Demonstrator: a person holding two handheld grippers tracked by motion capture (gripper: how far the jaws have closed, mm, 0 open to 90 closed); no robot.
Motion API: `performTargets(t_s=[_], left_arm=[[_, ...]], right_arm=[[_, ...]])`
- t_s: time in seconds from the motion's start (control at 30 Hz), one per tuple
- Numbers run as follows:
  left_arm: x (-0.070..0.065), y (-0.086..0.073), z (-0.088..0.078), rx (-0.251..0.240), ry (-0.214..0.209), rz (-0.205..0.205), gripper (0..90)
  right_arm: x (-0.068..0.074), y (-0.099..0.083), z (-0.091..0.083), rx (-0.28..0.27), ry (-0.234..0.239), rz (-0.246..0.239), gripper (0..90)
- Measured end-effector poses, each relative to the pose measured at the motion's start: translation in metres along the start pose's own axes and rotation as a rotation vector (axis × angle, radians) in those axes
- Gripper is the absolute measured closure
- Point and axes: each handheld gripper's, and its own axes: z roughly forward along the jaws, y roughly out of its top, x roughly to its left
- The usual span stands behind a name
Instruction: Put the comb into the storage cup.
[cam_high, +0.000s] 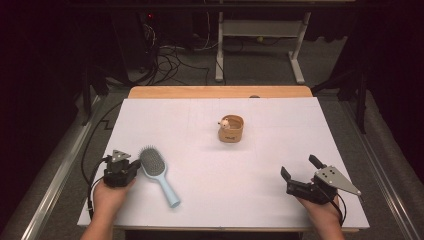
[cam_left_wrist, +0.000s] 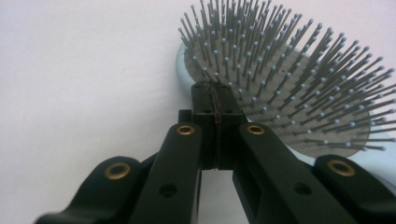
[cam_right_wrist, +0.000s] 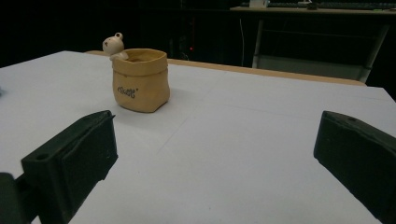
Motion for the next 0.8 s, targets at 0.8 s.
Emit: performTargets(t_s=[0.8], left_arm=[[-0.061, 0.047, 0.043, -0.006, -0.143, 0.145, 89.9]], right_arm=[[0.000, -0.001, 0.001, 0.006, 0.011, 0.008, 0.3]])
